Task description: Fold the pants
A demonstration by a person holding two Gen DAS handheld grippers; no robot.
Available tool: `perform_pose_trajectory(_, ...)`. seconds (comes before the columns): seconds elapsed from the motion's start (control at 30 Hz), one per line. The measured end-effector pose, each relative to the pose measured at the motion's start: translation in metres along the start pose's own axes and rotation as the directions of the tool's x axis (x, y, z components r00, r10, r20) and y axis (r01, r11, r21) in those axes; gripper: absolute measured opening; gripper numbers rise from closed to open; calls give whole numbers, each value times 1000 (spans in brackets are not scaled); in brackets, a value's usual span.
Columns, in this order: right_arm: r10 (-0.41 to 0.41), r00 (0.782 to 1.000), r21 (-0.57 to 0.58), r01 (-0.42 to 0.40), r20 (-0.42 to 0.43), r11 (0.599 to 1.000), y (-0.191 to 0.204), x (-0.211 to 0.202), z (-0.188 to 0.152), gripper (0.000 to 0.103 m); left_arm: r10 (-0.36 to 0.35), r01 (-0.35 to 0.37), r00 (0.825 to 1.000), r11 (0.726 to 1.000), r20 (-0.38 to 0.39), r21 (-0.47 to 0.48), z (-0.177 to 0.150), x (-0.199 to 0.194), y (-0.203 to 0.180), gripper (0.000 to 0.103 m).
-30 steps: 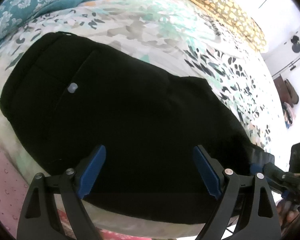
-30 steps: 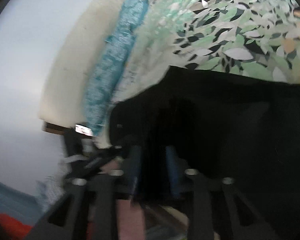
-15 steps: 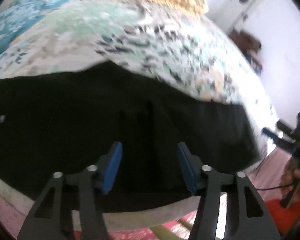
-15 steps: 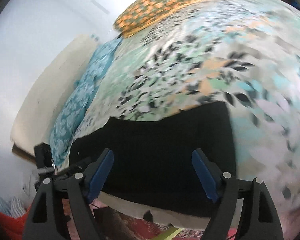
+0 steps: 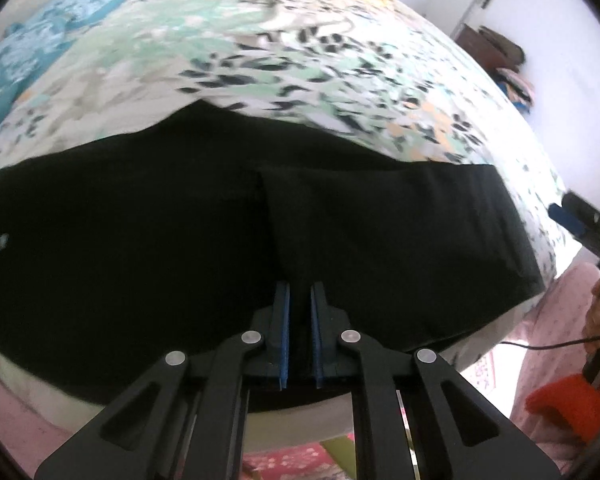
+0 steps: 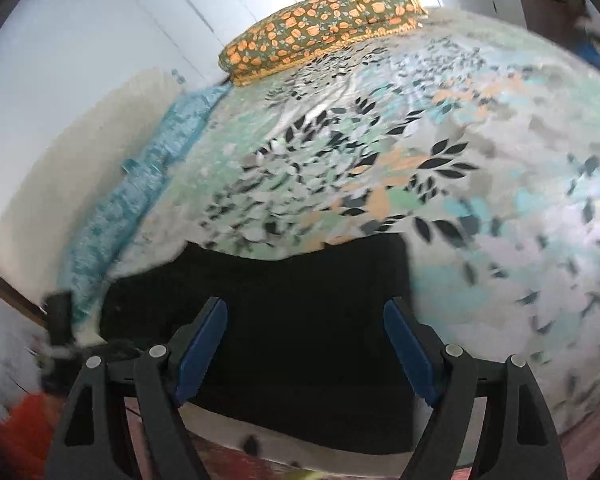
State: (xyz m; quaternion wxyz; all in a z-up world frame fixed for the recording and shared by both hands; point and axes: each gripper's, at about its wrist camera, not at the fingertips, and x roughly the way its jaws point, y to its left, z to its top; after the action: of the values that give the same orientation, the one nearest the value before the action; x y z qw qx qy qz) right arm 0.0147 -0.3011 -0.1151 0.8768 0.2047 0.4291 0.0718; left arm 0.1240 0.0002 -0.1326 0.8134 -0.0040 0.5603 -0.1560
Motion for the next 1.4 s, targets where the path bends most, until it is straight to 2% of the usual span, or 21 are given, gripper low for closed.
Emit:
perform_pose_trajectory(0.07, 11, 998, -55, -14, -56, 998, 7, 11, -6, 81, 11, -11, 1000, 1000, -22, -3, -1, 7, 4, 8)
perform_pose_trajectory(0.13, 29, 989, -90, -42, -148, 995, 16, 31, -15, 81, 24, -24, 999, 1000, -39, 8, -3, 14, 2, 9)
perform_pose_trajectory(0.17, 27, 971, -94, -51, -238, 994, 18, 50, -23, 81, 40, -39, 998, 999, -42, 23, -3, 17, 0, 9)
perform_pose_trajectory(0.23, -24, 946, -97, -8, -324, 995, 15, 74, -35, 81, 57, -56, 997, 998, -49, 36, -2, 19, -4, 13)
perform_pose_trajectory(0.3, -31, 950, -108, -2, -311, 994, 16, 77, -33, 82, 61, -60, 997, 998, -51, 11, -2, 16, 3, 23)
perform_pose_trajectory(0.37, -32, 960, -100, 4, -280, 995, 17, 66, -24, 81, 59, -60, 998, 997, -35, -45, -2, 6, 16, 56)
perform_pose_trajectory(0.43, -35, 988, -112, 18, -153, 994, 22, 36, -13, 81, 71, -65, 997, 988, 36, -139, -2, -15, 36, 69)
perform_pose_trajectory(0.53, -73, 997, -153, 66, -40, 986, 29, 10, -5, 81, 63, -34, 990, 974, 123, -226, 2, -36, 55, 70)
perform_pose_trajectory(0.57, -81, 996, -166, 75, -31, 983, 30, 9, -4, 81, 57, -20, 988, 970, 146, -241, 3, -41, 56, 70)
perform_pose_trajectory(0.63, -89, 993, -183, 74, -76, 980, 31, 22, -7, 81, 36, 3, 984, 975, 174, -224, 9, -42, 47, 70)
perform_pose_trajectory(0.7, -71, 986, -183, 43, -150, 982, 32, 41, -16, 81, 11, 13, 987, 988, 157, -153, 15, -34, 25, 70)
perform_pose_trajectory(0.77, -74, 955, -184, 21, -287, 983, 31, 73, -28, 82, -10, 19, 991, 997, 136, -71, 19, -22, 1, 72)
perform_pose_trajectory(0.8, -98, 946, -193, 38, -308, 980, 32, 83, -33, 82, -17, 20, 994, 1000, 109, -23, 20, -10, -11, 72)
perform_pose_trajectory(0.83, -107, 950, -207, 46, -293, 977, 34, 81, -32, 83, 1, -2, 997, 1000, 81, 9, 21, 1, -18, 72)
perform_pose_trajectory(0.9, -84, 965, -210, 32, -247, 977, 42, 69, -21, 82, 86, -87, 996, 995, 21, 51, 18, 27, -24, 71)
perform_pose_trajectory(0.97, -74, 986, -217, 40, -152, 975, 48, 52, -4, 82, 97, -97, 995, 994, -6, 48, 13, 38, -23, 71)
perform_pose_trajectory(1.0, -87, 989, -227, 57, -123, 972, 50, 49, 4, 83, 98, -97, 995, 994, 0, 51, 10, 38, -22, 71)
perform_pose_trajectory(1.1, -138, 981, -206, 108, -138, 973, 39, 66, 17, 83, 114, -114, 993, 991, 4, 74, 10, 38, -24, 72)
perform_pose_trajectory(1.2, -168, 955, -172, 128, -243, 977, 18, 104, 10, 83, 123, -123, 992, 990, 8, 68, 11, 40, -23, 74)
perform_pose_trajectory(1.23, -181, 951, -177, 139, -250, 974, 16, 108, 7, 83, 127, -127, 992, 989, 12, 69, 9, 39, -21, 76)
perform_pose_trajectory(1.4, -146, 978, -250, 105, -149, 962, 47, 70, 3, 83, 129, -129, 992, 991, 2, 45, 6, 41, -14, 78)
